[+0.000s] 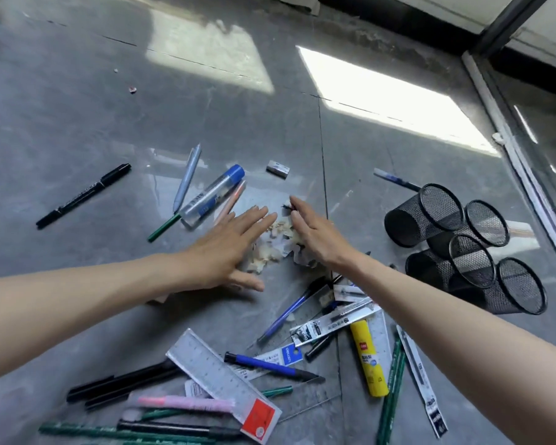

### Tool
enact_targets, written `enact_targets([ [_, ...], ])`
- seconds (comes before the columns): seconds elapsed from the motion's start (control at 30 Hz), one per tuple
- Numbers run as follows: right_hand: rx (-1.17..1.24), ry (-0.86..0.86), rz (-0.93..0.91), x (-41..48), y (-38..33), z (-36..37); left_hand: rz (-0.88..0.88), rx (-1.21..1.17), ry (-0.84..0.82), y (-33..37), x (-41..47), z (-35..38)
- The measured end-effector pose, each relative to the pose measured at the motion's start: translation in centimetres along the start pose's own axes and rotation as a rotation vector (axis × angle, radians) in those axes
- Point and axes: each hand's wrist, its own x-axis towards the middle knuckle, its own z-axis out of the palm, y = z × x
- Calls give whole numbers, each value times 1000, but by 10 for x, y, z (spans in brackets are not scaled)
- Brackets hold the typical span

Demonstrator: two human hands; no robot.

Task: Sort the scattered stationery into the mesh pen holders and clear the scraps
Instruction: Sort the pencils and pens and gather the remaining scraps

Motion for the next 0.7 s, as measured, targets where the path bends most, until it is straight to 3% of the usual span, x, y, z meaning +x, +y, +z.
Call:
enact_targets([
  [0.13,-75,-24,-130,-21,-2,22,109,181,3,-15,-19,-1],
  [0.23,-103,131,-95,-29,8,23,106,216,50,-12,-13,3],
  [0.3,-39,222,45,-35,18,17,75,237,105,-5,-1,6],
  [0.4,53,186,198,-48,23,14,28,210,155,6,15,12],
  [0.7,463,181,90,-54,-17,45,-90,-3,54,23,34,27],
])
